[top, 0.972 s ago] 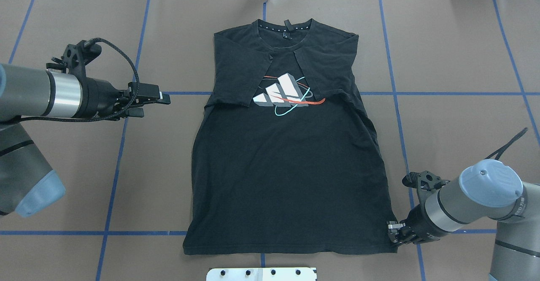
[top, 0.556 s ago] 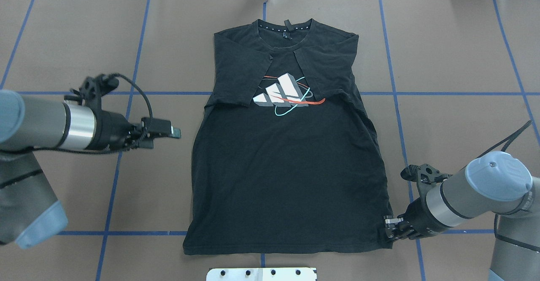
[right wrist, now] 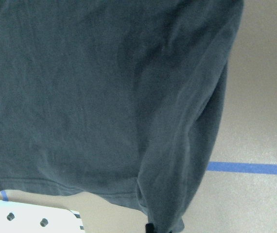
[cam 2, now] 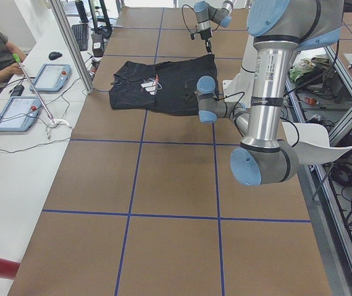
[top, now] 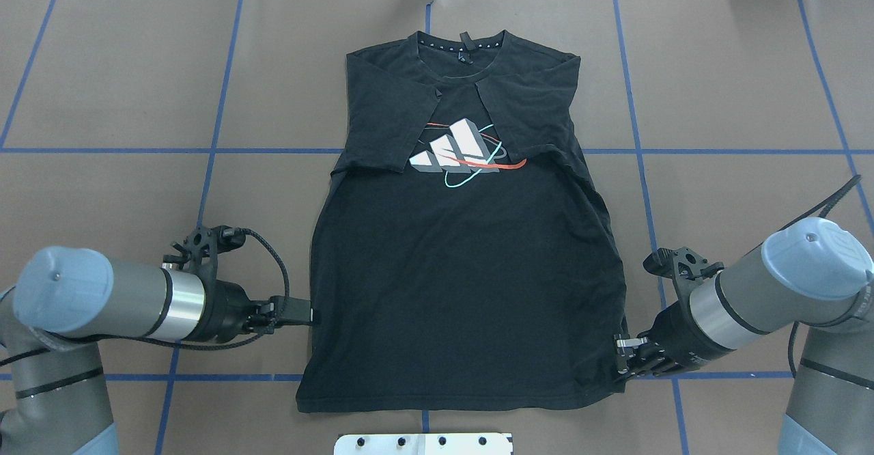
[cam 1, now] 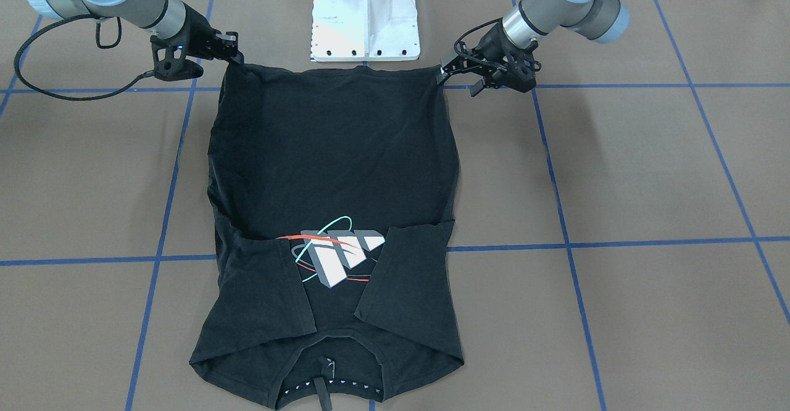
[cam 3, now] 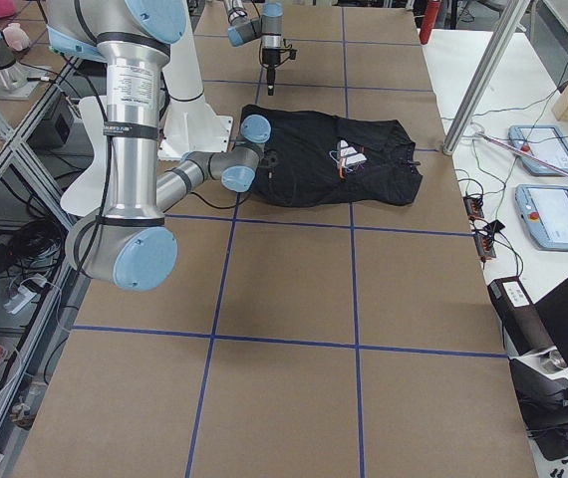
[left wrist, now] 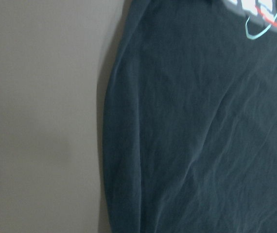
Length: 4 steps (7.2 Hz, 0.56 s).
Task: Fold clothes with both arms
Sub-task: 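Lower the left gripper to the other hem corner and grasp both hem corners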
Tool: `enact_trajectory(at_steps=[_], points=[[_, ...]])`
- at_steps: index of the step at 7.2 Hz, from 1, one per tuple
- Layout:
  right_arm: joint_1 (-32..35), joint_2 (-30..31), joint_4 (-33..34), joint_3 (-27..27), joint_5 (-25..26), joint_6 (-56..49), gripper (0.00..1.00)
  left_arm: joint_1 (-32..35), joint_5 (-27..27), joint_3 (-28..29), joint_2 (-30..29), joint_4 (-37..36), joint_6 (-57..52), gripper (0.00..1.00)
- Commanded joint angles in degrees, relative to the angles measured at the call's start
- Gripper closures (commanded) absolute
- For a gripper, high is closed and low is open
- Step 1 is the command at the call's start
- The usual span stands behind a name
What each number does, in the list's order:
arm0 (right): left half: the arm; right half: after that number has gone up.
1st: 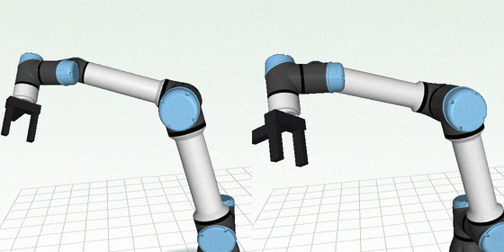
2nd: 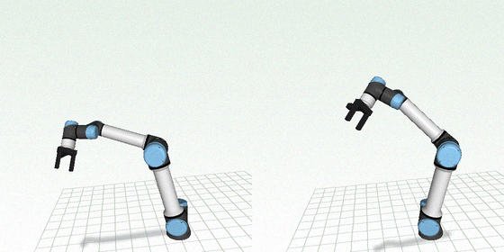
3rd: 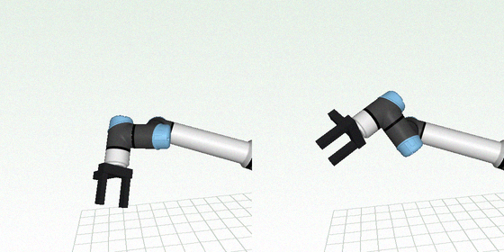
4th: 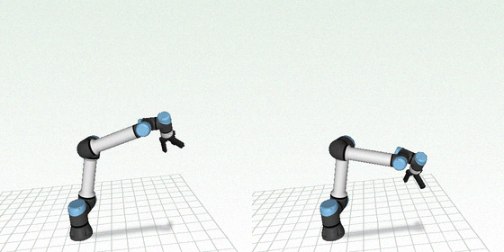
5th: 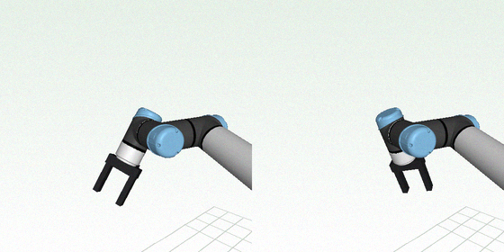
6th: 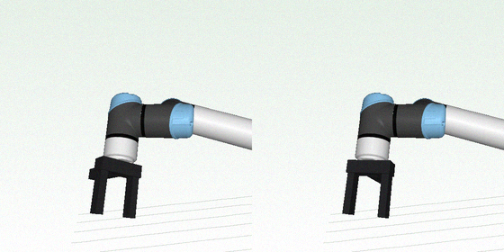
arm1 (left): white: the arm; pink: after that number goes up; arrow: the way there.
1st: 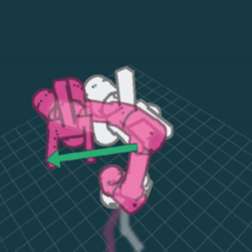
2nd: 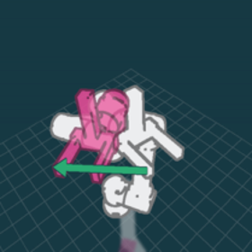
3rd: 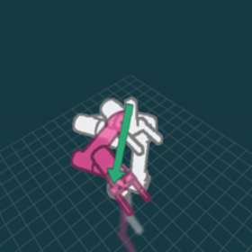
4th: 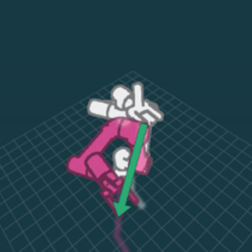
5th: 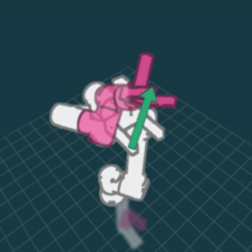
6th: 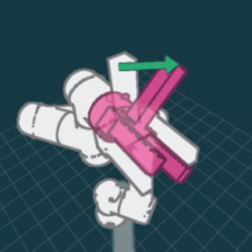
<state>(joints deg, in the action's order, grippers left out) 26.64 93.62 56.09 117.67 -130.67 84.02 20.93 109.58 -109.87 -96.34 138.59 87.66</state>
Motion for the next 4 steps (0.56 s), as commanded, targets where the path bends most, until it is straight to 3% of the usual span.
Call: enact_trajectory(at_steps=[1,4], points=[[1.22,-0.19,-0.01,-0.08,-1.52,0.00,1.00,-4.74,-3.04,0.44,0.10,-0.07,2.16,0.04],[1.57,-1.42,-0.01,-0.34,-2.04,-0.26,1.00,-8.78,-4.63,0.97,-0.78,-0.07,3.56,0.15]])
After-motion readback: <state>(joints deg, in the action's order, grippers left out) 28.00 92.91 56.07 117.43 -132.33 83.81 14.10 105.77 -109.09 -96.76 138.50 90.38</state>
